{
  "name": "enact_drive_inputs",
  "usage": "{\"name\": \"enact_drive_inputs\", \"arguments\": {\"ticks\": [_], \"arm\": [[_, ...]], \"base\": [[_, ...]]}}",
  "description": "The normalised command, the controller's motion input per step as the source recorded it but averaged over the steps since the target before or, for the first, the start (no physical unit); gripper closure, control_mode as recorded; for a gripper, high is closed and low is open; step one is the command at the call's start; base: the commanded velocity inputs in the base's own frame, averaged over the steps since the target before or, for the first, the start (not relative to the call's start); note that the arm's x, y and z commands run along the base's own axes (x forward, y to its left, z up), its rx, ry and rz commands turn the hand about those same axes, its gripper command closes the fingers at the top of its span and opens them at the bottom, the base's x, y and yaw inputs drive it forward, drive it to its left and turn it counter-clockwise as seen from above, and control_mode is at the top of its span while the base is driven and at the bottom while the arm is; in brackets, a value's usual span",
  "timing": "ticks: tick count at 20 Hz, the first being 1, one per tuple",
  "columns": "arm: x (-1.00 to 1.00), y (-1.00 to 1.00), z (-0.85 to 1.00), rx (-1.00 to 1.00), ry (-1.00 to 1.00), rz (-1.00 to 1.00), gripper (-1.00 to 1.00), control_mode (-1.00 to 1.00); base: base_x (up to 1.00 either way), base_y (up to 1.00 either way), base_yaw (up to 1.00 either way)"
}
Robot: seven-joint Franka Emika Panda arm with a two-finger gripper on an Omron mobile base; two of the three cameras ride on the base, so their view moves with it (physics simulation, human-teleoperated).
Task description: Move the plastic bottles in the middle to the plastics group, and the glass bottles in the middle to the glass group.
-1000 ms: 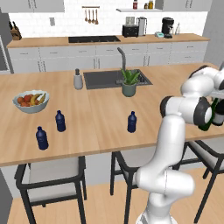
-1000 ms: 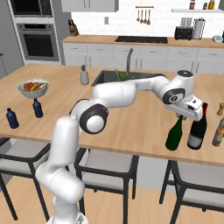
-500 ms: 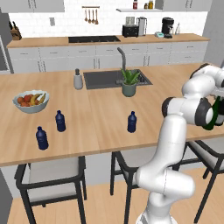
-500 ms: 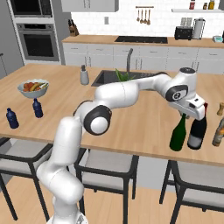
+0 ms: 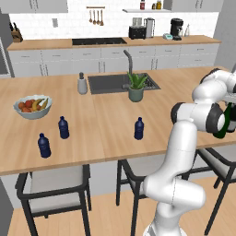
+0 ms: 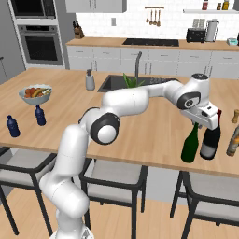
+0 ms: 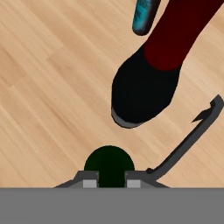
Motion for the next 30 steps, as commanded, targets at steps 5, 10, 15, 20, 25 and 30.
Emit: {"name": "enact_drive_inputs", "arguments": {"ticks": [5,10,15,20,25,30], "arm": [[0.0,0.0,0.0,0.0,0.0,0.0,1.0,-1.0],[0.0,0.0,0.0,0.0,0.0,0.0,-1.0,-1.0],[0.0,0.0,0.0,0.0,0.0,0.0,-1.0,-1.0],[0.0,0.0,0.0,0.0,0.0,0.0,-1.0,-1.0],[-0.17,0.0,0.0,0.0,0.0,0.0,-1.0,-1.0],[-0.95,0.44,0.0,0.0,-0.05,0.0,-1.0,-1.0]], "base": [[0.0,0.0,0.0],[0.0,0.0,0.0],[0.0,0.0,0.0],[0.0,0.0,0.0],[0.0,0.0,0.0],[0.0,0.0,0.0]]}}
